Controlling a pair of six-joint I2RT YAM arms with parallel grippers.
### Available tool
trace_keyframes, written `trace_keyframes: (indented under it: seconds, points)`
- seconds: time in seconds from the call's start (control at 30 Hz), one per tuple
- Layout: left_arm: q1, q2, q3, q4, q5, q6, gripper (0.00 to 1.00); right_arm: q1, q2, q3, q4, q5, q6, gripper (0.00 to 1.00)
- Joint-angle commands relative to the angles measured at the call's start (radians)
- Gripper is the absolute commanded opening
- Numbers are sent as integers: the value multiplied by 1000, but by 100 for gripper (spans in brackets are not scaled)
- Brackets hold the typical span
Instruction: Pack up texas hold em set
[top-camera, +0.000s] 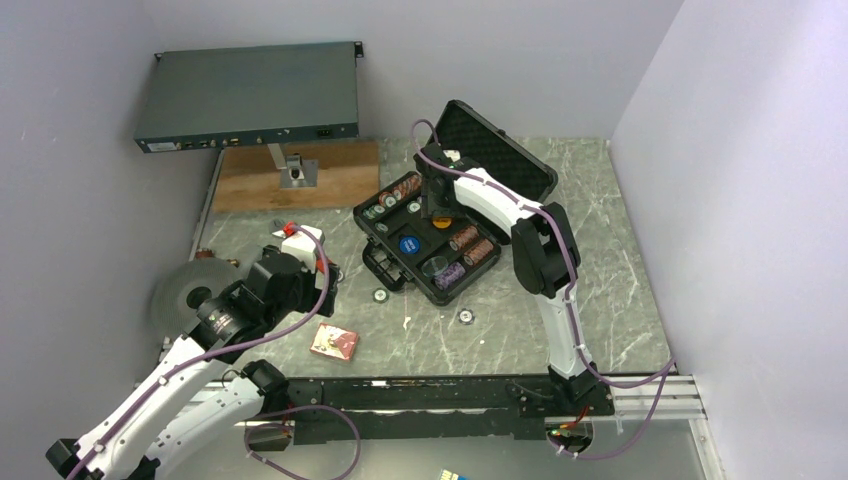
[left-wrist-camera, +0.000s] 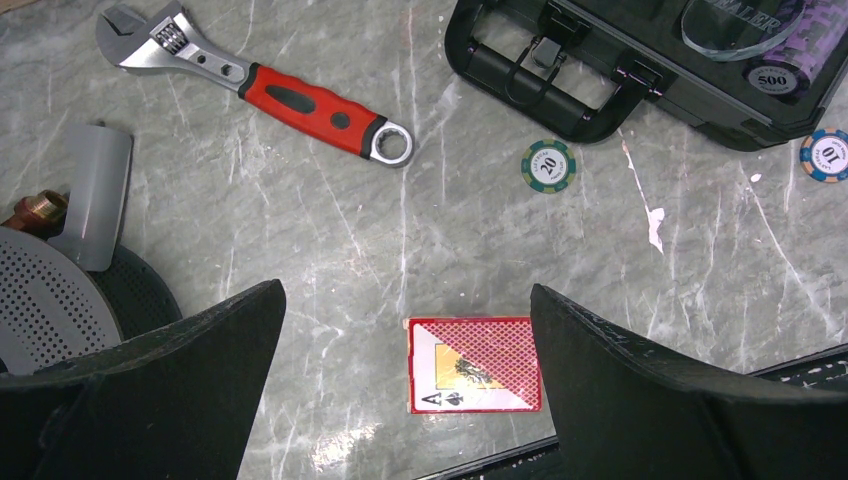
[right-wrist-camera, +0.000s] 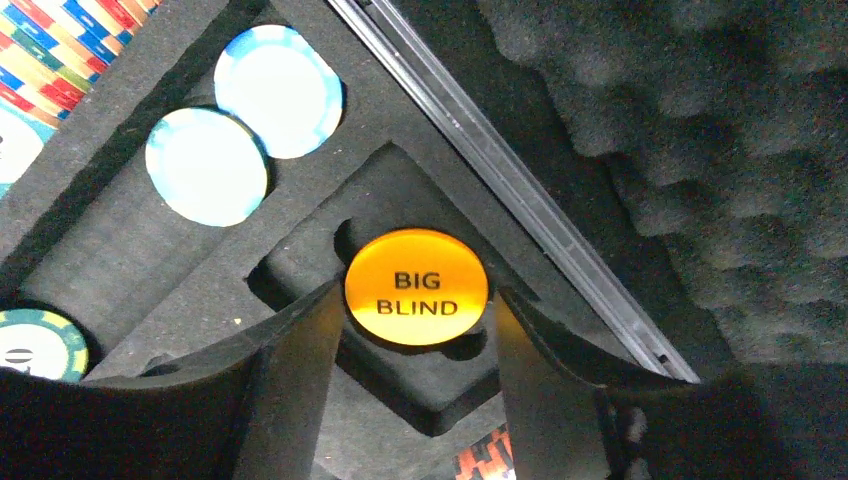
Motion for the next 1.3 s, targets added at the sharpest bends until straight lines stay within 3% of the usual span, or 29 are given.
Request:
trace_keyframes:
  seconds: [0.0,0.07,0.13,0.4,0.67,1.13,1.27]
  points:
    - [3,-1,1,17,-20,-1,100,-4,26,-8,23,19,-3,68]
    - [3,-2,0,17,-20,-1,100,-3,24,-9,27,11,-5,80]
    - [3,-2,1,17,-21,-2,100,-3,14,-18,40,3,-10,86]
    - [2,-5,1,16,-25,-4,100,-3,-11,19,20,-8,-23,87]
    - [3,-2,1,16,-26,-4,100,18,-139,27,-18,3,-53,88]
    - [3,3,0,14,-30,-16,100,173,-487,-329,-29,81,-57,88]
    - [3,38,12,2,-40,-23,100,229,-582,-465,69,-63,-150,88]
